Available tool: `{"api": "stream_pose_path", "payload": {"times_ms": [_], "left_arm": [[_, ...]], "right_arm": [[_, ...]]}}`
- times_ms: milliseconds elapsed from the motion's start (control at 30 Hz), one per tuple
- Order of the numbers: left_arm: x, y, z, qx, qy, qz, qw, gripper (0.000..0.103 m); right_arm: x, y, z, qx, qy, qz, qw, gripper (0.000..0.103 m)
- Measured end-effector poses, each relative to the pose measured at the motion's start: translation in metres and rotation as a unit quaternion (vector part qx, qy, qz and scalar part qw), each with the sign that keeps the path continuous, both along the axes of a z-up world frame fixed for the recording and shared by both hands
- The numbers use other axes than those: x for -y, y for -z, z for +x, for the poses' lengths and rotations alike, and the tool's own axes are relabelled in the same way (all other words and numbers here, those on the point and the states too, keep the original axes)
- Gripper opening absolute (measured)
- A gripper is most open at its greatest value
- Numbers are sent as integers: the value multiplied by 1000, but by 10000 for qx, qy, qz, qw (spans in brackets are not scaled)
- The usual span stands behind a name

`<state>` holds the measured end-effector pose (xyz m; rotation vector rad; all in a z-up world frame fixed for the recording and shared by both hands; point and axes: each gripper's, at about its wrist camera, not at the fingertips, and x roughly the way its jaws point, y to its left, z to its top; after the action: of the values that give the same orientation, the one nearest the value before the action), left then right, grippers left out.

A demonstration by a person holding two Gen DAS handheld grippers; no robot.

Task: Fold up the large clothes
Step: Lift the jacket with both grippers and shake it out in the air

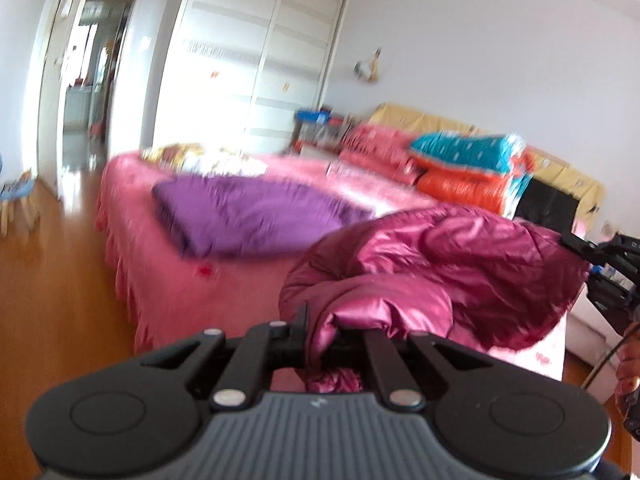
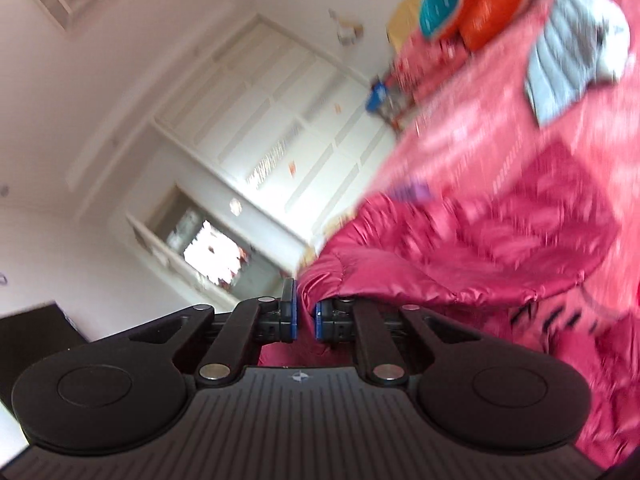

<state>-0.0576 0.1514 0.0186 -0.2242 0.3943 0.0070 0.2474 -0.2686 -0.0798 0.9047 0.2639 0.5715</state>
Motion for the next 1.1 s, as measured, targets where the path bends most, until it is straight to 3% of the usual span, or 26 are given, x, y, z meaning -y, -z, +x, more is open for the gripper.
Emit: {"api": "stream_pose_path", "payload": {"times_ms": [167, 333, 567, 800, 900, 1100], "left_arm": [[9, -46, -10, 763, 202, 59, 9969, 3], [17, -87, -23, 1437, 479, 148, 9884, 3], [25, -148, -52, 2212, 1101, 150, 9689, 3], [23, -198, -85, 2445, 1872, -138, 9513, 3], [26, -206, -80, 2342, 1944, -189, 9524, 3], [35, -184, -1, 1650, 1597, -75, 9733, 3]], "right_arm": [[27, -42, -31, 731, 518, 27, 9960, 9], [60, -87, -82, 1469, 1048, 44, 9836, 9], [85, -146, -151, 2540, 1873, -497, 9476, 9], [107, -185, -219, 3226, 2422, -791, 9116, 9], [112, -189, -228, 3209, 2576, -904, 9069, 8], [107, -165, -174, 2593, 2677, -1311, 9186, 8]]}}
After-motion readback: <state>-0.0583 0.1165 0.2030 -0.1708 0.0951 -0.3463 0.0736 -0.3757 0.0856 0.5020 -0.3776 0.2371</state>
